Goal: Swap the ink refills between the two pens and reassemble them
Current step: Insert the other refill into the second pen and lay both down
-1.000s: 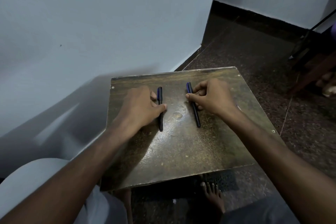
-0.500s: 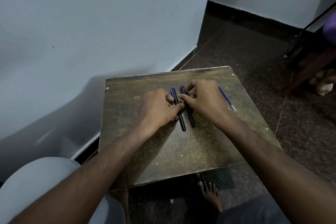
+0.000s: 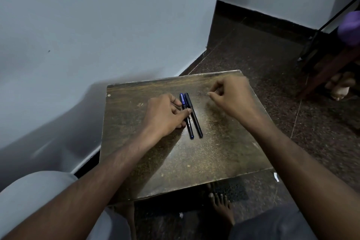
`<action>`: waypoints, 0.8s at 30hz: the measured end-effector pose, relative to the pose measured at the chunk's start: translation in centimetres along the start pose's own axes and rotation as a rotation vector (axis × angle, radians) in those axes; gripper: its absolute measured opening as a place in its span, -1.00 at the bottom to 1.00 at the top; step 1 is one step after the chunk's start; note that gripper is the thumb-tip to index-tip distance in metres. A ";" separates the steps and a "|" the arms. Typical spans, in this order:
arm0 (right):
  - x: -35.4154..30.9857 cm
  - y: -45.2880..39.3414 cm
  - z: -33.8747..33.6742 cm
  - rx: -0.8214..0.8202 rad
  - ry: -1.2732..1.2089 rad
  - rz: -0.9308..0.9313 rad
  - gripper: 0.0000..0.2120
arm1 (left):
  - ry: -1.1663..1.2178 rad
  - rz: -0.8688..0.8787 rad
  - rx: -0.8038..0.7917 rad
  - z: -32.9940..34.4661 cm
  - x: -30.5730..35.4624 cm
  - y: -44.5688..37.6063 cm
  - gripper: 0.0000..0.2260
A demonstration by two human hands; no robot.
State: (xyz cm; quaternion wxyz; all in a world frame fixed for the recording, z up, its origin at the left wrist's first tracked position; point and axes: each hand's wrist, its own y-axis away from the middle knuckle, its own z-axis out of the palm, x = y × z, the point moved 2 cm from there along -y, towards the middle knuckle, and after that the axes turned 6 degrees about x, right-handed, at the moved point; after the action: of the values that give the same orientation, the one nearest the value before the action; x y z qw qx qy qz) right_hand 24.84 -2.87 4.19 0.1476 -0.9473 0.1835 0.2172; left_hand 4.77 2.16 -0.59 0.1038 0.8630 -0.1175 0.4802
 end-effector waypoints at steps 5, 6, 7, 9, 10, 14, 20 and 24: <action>3.9 -0.6 -1.4 -0.016 0.214 0.156 -0.76 | -0.022 0.032 0.002 -0.1 -0.2 0.0 -0.75; 4.4 -0.6 -1.4 -0.046 0.246 0.189 -0.74 | -0.027 0.040 0.005 0.0 -0.2 0.0 -0.75; 4.8 -0.6 -1.3 -0.073 0.266 0.205 -0.74 | -0.030 0.045 0.006 0.0 -0.2 0.0 -0.75; 5.0 -0.5 -1.0 -0.107 0.284 0.198 -0.77 | -0.028 0.047 0.008 0.0 -0.3 0.0 -0.75; 4.9 -0.5 -0.9 -0.110 0.287 0.186 -0.80 | -0.026 0.048 0.009 0.0 -0.3 0.0 -0.74; 3.7 -0.2 -0.3 -0.111 0.294 0.120 -0.94 | -0.026 0.065 0.024 0.0 -0.2 0.1 -0.73; 1.1 0.7 1.5 -0.176 0.198 0.034 -0.95 | -0.153 0.174 0.072 -0.1 0.4 0.4 -0.72; -0.4 1.7 2.4 -0.189 0.131 -0.008 -0.89 | -0.158 0.175 0.077 -0.5 0.7 0.3 -0.72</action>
State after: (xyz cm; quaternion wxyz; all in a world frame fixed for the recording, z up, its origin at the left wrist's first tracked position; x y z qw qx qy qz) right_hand 22.90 -3.36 1.96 0.0464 -0.9699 0.1676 0.1705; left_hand 4.64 1.89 0.23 0.0188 0.8880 -0.1816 0.4221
